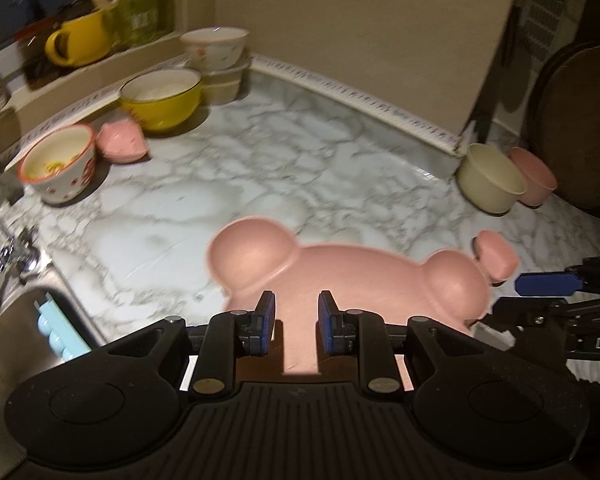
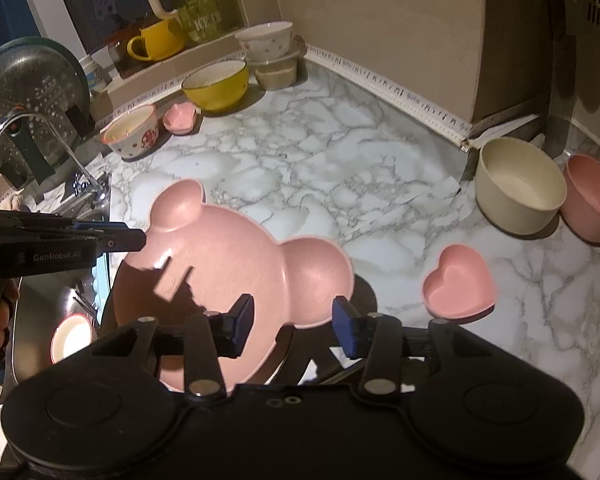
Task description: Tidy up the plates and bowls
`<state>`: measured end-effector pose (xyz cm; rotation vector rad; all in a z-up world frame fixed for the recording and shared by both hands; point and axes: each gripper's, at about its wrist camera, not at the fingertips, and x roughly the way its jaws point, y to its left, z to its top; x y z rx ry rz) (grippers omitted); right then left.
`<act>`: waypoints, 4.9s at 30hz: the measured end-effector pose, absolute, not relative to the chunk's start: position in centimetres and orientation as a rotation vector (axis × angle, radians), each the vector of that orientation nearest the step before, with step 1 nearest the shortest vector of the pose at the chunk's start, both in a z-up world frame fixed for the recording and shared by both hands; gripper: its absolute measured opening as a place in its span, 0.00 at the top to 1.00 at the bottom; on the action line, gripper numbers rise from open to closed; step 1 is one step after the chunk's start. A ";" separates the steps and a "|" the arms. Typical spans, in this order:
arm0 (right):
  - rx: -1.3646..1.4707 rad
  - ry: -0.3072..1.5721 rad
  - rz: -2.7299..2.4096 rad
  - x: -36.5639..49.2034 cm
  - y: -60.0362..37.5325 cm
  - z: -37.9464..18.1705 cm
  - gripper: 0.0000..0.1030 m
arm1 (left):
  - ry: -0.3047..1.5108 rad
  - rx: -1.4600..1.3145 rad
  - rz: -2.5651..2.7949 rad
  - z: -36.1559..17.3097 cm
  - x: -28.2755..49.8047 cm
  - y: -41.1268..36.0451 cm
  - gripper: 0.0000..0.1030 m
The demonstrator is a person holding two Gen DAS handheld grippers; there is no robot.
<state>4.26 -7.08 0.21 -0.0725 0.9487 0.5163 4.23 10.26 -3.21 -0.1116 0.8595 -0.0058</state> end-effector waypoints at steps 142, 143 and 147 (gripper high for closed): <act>0.358 1.033 0.022 3.4 -31.9 -2.1 0.87 | 1.065 0.029 -0.388 -5.0 12.0 -19.6 0.87; 0.361 1.039 0.016 3.1 -32.0 -2.3 0.87 | 1.071 0.031 -0.395 -5.1 11.8 -19.7 0.87; 0.384 1.057 -0.002 2.1 -32.5 -3.2 0.87 | 1.092 0.049 -0.415 -5.7 11.3 -20.4 0.87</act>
